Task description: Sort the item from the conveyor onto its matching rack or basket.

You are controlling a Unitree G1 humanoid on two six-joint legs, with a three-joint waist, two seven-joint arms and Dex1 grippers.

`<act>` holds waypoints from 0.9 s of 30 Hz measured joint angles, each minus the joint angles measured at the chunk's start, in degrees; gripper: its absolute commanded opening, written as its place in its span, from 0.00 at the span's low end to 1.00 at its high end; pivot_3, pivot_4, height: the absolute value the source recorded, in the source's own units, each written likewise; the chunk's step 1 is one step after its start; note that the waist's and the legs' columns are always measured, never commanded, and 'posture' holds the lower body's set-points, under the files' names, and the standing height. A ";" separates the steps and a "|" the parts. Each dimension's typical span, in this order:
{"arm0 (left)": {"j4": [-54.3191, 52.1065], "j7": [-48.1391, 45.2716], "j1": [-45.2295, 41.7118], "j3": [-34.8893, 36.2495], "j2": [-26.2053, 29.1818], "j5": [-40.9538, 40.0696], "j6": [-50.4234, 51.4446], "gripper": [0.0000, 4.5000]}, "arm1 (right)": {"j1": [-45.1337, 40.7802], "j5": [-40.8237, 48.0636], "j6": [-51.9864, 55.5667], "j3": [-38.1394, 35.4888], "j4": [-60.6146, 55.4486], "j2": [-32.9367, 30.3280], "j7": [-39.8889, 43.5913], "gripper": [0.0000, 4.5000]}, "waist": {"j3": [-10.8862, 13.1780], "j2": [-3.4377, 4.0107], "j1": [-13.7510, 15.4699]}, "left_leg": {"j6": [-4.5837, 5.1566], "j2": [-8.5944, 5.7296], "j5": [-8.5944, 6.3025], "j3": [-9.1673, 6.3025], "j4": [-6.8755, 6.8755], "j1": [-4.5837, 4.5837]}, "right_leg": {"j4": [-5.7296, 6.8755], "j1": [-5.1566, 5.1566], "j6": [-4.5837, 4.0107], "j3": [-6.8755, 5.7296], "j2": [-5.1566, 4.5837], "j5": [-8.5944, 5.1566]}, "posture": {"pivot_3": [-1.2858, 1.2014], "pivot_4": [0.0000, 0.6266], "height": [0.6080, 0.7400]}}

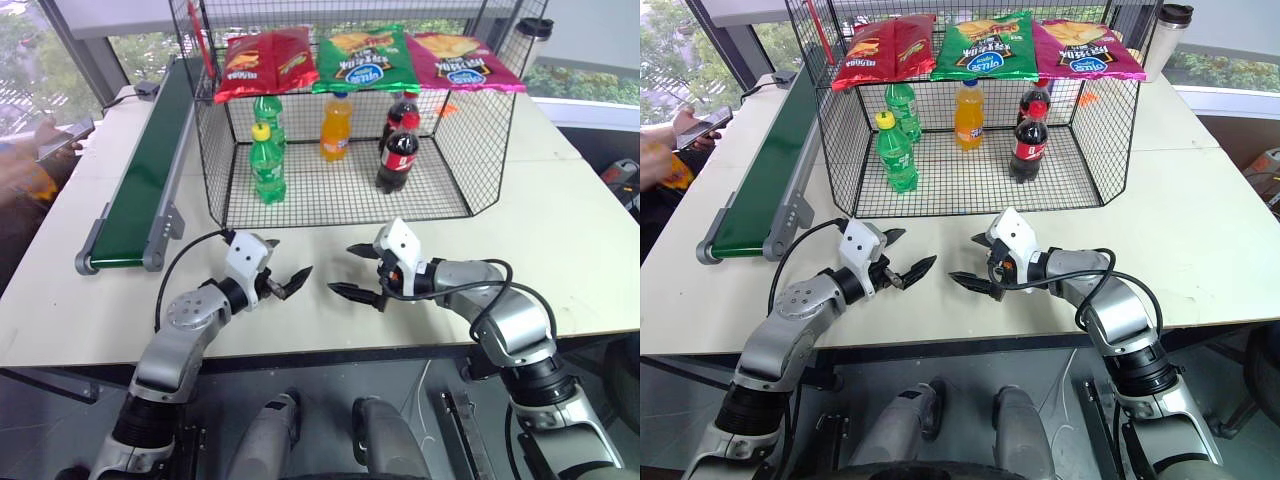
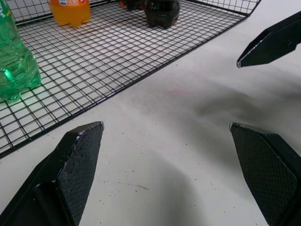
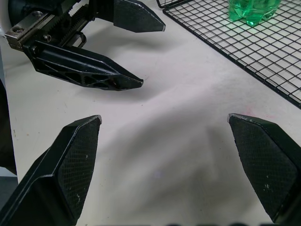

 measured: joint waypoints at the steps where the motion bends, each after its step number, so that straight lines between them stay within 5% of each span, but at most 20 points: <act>1: 0.00 -0.14 0.00 0.01 0.00 -0.04 -0.21 1.00 | 0.01 0.00 0.00 0.00 -0.01 0.00 -0.02 0.99 | 0.00 0.00 0.00 | 0.00 0.00 0.00 0.00 0.00 0.00 | 0.00 0.00 -0.01 0.00 0.00 0.00 | 0.52 0.24 0.99; 27: -0.01 -0.36 -0.01 -0.03 0.08 0.02 -0.68 1.00 | 0.07 0.52 0.01 0.00 -0.29 -0.15 -0.05 0.99 | 0.00 0.00 0.01 | 0.00 0.00 0.00 0.00 0.00 0.00 | 0.00 0.00 0.00 0.00 0.00 0.00 | 0.52 0.24 0.99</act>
